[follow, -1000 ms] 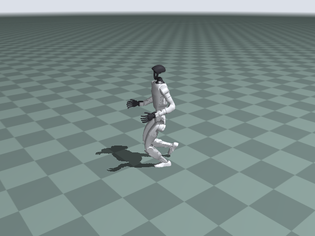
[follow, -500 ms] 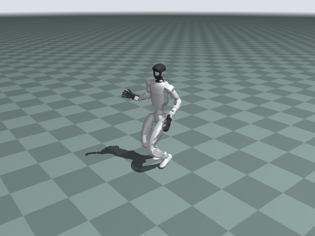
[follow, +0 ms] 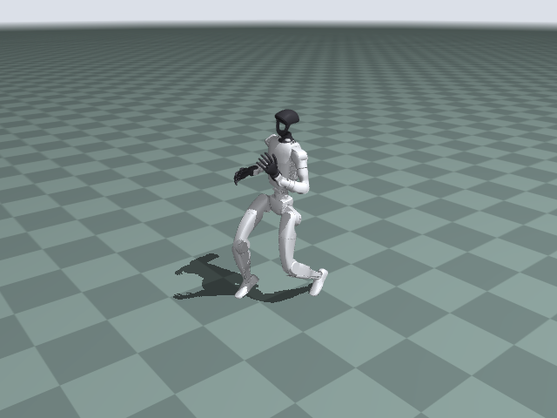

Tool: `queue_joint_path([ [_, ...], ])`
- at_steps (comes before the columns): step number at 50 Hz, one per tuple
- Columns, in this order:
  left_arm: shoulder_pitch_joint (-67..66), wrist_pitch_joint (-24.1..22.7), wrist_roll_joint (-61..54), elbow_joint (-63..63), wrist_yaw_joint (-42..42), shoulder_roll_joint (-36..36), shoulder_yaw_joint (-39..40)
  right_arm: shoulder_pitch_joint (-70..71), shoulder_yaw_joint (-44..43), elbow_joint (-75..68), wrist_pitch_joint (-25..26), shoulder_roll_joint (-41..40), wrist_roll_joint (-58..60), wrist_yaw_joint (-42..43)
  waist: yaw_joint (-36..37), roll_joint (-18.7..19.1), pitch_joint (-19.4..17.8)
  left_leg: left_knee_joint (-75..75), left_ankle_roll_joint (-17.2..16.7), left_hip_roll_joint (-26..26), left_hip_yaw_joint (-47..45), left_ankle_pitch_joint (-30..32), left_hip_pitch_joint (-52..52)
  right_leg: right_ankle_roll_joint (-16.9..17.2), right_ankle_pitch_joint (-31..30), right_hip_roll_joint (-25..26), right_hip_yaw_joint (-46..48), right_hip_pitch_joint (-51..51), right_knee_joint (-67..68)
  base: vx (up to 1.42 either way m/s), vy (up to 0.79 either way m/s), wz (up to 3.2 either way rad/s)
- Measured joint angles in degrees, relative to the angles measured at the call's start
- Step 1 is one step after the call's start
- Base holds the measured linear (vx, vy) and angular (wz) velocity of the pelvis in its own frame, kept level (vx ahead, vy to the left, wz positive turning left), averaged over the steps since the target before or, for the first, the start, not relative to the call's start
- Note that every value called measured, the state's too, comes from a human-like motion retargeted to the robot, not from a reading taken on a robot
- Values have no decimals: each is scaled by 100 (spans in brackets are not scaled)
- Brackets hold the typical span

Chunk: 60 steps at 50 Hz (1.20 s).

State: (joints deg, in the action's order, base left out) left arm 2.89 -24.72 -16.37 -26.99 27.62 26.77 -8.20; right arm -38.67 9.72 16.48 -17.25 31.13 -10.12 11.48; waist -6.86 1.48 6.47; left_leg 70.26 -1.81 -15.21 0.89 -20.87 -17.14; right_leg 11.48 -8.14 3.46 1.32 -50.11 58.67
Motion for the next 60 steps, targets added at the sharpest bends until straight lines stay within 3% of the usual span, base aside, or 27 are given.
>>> queue_joint_path([
  [2, -551, 232, 155, 541, -82, 92, 49, 17, -149, 67, -21, -38, 119, 129, 90, 15, 8, 925, 225, -329, 21, -190, 34, -273, 525, 193, 95, -136, 492, 68, -38, -103],
  [3, -894, 436, 244, 1044, -157, 92, 80, 137, -191, 49, -6, -45, 245, 193, 160, 33, -11, 1404, 376, -514, 22, -254, 35, -542, 1115, 300, 175, -181, 820, 62, -34, -101],
  [6, -1562, 1274, 682, 3900, -839, -421, 50, 1134, 8, -821, 222, -126, 736, 276, 250, 198, -187, 2427, 738, -802, -14, -330, -47, -1036, 2264, 551, 408, -79, 1554, 52, -29, -88],
  [9, -1828, 1951, 1192, 6680, -1932, -1081, -219, 2187, 268, -1914, 430, -321, 777, 59, 253, 416, -203, 2581, 880, -523, -324, -395, -218, -1034, 2395, 709, 377, 204, 1533, 36, -17, -71],
  [12, -2165, 2170, 1630, 7937, -2946, -1373, -526, 2728, 402, -2513, 571, -497, 537, -173, 193, 621, -116, 2113, 749, -18, -702, -370, -306, -714, 1839, 859, 121, 448, 1077, 26, -8, -68],
  [15, -2436, 2154, 1831, 8185, -3531, -1347, -680, 2920, 474, -2916, 650, -628, 392, -329, 128, 796, -50, 1391, 484, 392, -936, -208, -281, -473, 1334, 978, -92, 603, 649, 20, -4, -72],
  [18, -2430, 2093, 1836, 8192, -3619, -1204, -676, 3027, 523, -3357, 719, -700, 369, -406, 34, 880, -43, 650, 273, 740, -1010, -115, -134, -446, 1260, 982, -192, 656, 491, 14, -2, -65],
  [25, -1534, 2044, 1475, 8374, -2966, -890, -222, 3386, 690, -4961, 971, -673, 576, -498, -315, 768, -261, -566, 207, 1455, -800, -752, 514, -641, 2060, 888, -373, 501, 854, 7, 0, -39],
  [30, -699, 1993, 1162, 8372, -2460, -808, 143, 3700, 766, -6225, 1128, -656, 781, -571, -467, 547, -497, -1089, 272, 1737, -712, -1166, 934, -554, 2195, 879, -499, 490, 1075, 0, 0, -22],
  [43, -56, 1821, 788, 8067, -1972, -954, 462, 3915, 769, -7230, 1244, -731, 898, -718, -364, 132, -507, -1256, 98, 1701, -815, -731, 621, -285, 1876, 988, -421, 125, 1017, -10, -4, -32],
  [51, 136, 1878, 807, 8482, -1939, -962, 415, 3825, 691, -7123, 1180, -471, 1006, -739, -387, -94, -656, -1476, 293, 1662, -923, -1517, 638, -307, 2194, 564, -218, -417, 1405, -8, -8, -32],
  [60, 112, 1775, 464, 8534, -1886, -855, 490, 3651, 595, -6899, 1122, -532, 899, -716, -266, 23, -647, -1533, 236, 1281, -710, -1673, 1029, -66, 1430, 436, -313, -469, 719, 13, -16, -33],
])
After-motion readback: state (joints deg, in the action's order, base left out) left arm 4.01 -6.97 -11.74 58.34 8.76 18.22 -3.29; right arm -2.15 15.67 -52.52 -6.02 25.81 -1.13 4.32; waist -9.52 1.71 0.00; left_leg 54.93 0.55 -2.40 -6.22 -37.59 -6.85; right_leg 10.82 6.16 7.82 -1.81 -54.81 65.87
